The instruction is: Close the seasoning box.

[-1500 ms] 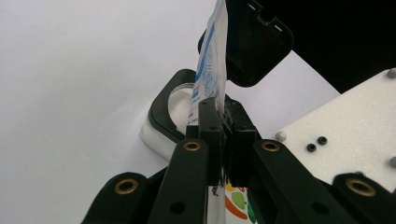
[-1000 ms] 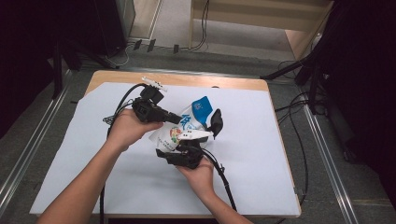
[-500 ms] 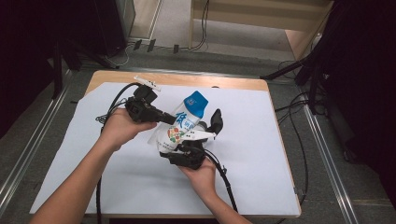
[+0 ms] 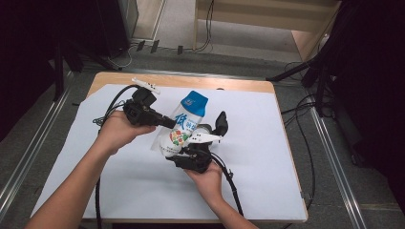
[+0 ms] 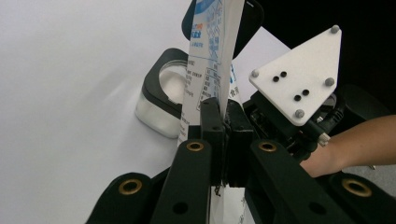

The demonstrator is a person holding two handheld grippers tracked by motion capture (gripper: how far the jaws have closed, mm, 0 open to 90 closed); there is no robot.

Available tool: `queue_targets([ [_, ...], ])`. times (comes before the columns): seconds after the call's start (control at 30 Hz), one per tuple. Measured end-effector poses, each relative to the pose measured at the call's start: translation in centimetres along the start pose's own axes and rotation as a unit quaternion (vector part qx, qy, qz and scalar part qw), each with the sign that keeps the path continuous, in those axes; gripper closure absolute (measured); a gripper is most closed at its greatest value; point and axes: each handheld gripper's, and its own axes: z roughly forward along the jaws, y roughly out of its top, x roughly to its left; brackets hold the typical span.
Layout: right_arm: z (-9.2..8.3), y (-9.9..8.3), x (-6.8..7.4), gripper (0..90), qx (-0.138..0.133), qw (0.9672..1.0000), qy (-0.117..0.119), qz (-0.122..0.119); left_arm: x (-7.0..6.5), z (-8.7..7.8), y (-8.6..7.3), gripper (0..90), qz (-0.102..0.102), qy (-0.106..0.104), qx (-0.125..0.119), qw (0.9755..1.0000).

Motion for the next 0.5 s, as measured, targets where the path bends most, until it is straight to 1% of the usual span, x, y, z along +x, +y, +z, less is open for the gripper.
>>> queue_targets([
  [0.03,-0.04,-0.01,-0.03,60.1,0.0,1.0,-0.001,-0.002,0.0,-0.06,-0.07,89.9,0.0,-0.004,0.0,1.0],
  [0.13,-0.23,-0.02,-0.17,60.1,0.0,1.0,-0.004,0.001,0.0,-0.35,-0.24,89.8,0.001,-0.003,0.0,1.0],
  [0.33,-0.47,0.02,-0.56,60.1,-0.005,1.0,-0.008,0.004,-0.03,-0.72,-0.47,89.6,0.009,-0.008,0.003,0.9999],
  [0.43,-0.52,0.01,-0.58,60.1,-0.004,0.9999,-0.01,0.007,-0.13,-0.82,-0.52,89.4,0.013,-0.005,0.006,0.9999],
  [0.5,-0.64,0.03,-0.68,60.1,-0.006,0.9999,-0.012,0.005,-0.07,-0.92,-0.56,89.3,0.016,-0.009,0.006,0.9998],
])
